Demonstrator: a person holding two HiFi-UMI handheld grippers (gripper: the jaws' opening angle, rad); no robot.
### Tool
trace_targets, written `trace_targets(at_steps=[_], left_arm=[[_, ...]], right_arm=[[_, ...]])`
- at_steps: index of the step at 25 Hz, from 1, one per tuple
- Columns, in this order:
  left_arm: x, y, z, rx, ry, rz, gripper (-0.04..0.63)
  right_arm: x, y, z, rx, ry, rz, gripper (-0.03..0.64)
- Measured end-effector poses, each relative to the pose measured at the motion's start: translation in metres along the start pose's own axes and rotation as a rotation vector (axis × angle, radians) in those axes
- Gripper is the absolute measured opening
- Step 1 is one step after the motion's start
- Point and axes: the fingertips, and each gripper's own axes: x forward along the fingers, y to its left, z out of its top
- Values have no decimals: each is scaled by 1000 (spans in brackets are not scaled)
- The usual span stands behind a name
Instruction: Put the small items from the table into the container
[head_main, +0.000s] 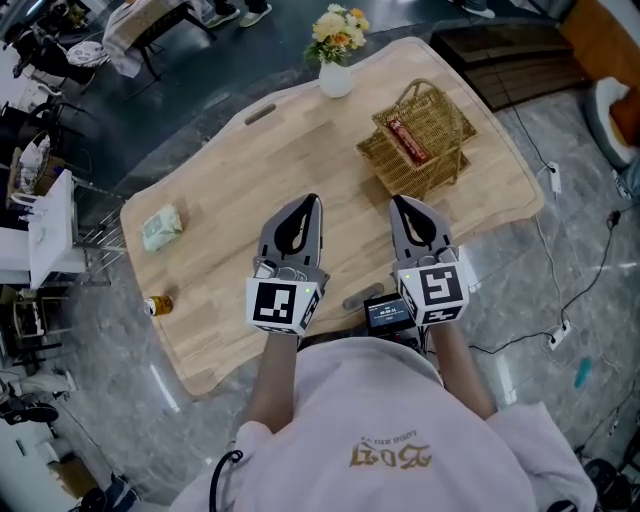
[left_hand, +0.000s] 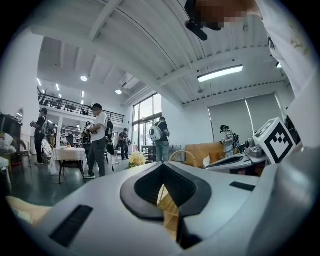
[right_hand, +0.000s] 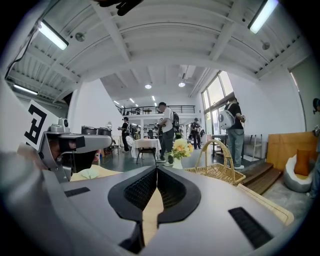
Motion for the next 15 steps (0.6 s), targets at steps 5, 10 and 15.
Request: trace_targets(at_steps=[5,10,15], left_arm=[[-18,22,-11,28,26,68,5],[-56,61,-31,6,67,181,5],[-99,92,-54,-9,109,278,5]], right_arm=[[7,22,-14,0,31,104,21],[24,58,-31,7,75,212,21],[41,110,-46,-45,122,339,21]])
